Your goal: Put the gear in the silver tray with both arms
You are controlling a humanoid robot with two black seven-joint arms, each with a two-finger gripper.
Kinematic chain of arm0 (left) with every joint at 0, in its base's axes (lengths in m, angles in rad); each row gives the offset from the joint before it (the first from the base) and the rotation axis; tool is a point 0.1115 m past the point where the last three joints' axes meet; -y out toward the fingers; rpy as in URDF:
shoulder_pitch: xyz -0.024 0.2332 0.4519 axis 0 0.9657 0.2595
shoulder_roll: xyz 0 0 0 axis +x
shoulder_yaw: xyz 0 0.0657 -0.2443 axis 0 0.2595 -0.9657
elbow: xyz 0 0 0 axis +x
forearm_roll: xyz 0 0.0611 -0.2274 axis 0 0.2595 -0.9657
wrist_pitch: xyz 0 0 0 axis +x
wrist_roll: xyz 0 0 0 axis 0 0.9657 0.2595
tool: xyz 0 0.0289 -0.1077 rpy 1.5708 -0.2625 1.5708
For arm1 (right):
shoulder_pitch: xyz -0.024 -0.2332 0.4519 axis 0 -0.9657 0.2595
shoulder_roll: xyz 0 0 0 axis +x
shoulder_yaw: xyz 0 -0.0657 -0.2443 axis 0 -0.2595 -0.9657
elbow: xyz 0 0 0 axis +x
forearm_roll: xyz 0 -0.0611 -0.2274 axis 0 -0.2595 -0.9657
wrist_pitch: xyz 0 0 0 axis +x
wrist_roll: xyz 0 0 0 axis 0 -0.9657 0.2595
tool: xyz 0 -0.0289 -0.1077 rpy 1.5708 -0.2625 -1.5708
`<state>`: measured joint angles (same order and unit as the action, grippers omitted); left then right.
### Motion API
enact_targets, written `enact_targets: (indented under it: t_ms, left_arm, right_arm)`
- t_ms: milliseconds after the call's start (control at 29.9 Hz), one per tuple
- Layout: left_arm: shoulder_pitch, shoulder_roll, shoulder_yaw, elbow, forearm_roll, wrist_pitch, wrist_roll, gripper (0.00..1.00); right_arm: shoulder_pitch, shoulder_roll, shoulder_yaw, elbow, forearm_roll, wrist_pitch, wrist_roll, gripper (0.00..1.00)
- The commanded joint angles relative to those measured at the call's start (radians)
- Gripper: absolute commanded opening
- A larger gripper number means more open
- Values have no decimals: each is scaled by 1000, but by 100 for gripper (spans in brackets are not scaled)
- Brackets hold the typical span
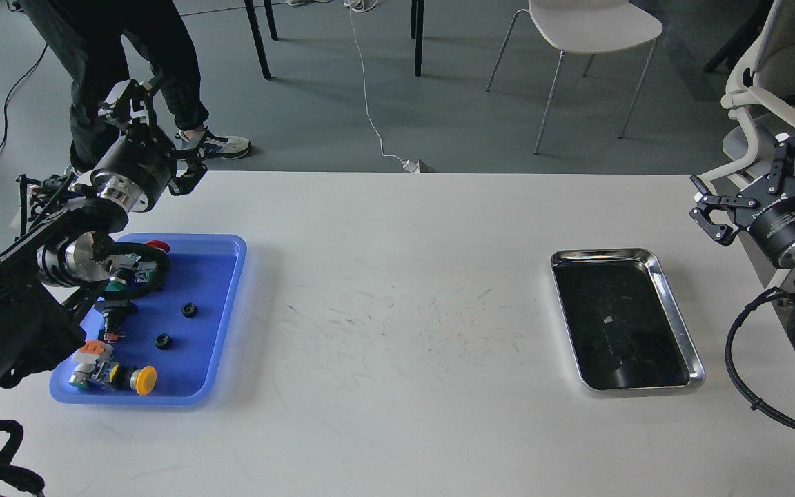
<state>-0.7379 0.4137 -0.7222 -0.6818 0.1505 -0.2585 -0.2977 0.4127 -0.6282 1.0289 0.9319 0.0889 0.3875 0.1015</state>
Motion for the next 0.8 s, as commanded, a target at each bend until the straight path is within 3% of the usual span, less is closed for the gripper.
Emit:
enact_targets:
  t_ms: [0,334,501,769]
  left_arm:
    - [0,2,-2,1,0,2,0,98]
    - [-14,2,-5,37,1,7,18,98]
    - [-23,3,-8,117,-3,4,12,98]
    - [-29,7,-5,120,-2,-4,6,98]
  right_arm:
    - [0,-1,3,-1,0,-1,1,99]
    - [9,1,5,-8,0,2,3,99]
    - [11,1,3,-13,0,5,4,99]
    - [31,1,-12,-15,0,1,1,99]
